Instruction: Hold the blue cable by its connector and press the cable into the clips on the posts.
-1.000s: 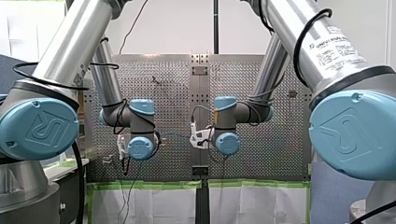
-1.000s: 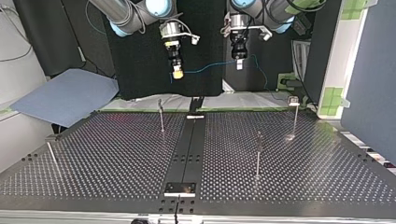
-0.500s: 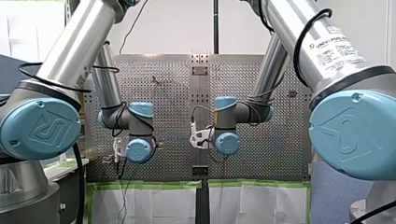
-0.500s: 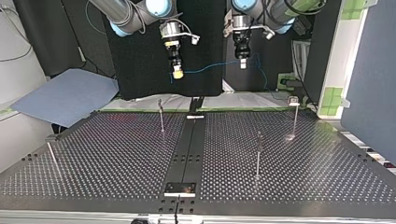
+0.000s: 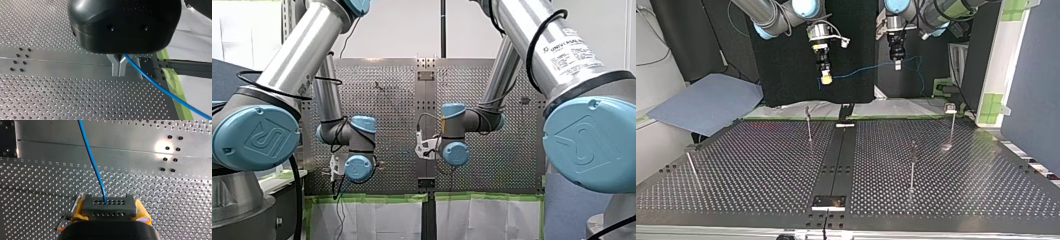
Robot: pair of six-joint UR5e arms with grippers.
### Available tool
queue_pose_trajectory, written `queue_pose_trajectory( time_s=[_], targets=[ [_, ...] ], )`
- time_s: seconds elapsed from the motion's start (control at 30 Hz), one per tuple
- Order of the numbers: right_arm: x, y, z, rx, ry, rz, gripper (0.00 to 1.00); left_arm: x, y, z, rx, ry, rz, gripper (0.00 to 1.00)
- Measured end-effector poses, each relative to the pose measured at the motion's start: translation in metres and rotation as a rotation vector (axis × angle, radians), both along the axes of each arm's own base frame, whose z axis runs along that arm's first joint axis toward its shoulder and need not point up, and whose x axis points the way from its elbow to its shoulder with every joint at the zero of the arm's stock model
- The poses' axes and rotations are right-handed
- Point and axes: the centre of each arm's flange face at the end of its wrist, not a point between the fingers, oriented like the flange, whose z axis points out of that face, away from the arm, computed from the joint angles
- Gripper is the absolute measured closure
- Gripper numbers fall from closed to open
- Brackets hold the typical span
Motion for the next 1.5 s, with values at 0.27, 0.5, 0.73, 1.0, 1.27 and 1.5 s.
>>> queue_pose_trajectory(
  time_s=[0.27, 0.5, 0.73, 1.0, 1.27, 1.5],
  targets=[
    [0.004, -0.001, -0.005, 0.011, 0.013, -0.003, 1.0, 0.0, 0.0, 0.0, 0.0, 0.0, 0.0, 1.0],
    [0.005, 0.0, -0.038, 0.08, 0.086, -0.005, 1.0, 0.0, 0.0, 0.0, 0.0, 0.0, 0.0, 1.0],
    [-0.005, 0.009, -0.071, 0.163, 0.173, -0.005, 1.0, 0.0, 0.0, 0.0, 0.0, 0.0, 0.0, 1.0],
    [-0.007, 0.012, -0.076, 0.181, 0.192, -0.005, 1.0, -0.001, 0.0, -0.001, 0.001, 0.003, 0.0, 1.0],
    [0.011, 0.003, -0.046, 0.151, 0.149, 0.004, 1.0, -0.012, -0.009, 0.008, 0.002, 0.009, 0.001, 1.0],
    [0.032, -0.005, 0.003, 0.112, 0.051, 0.064, 1.0, -0.018, -0.009, 0.026, 0.034, 0.007, 0.034, 1.0]
  ],
)
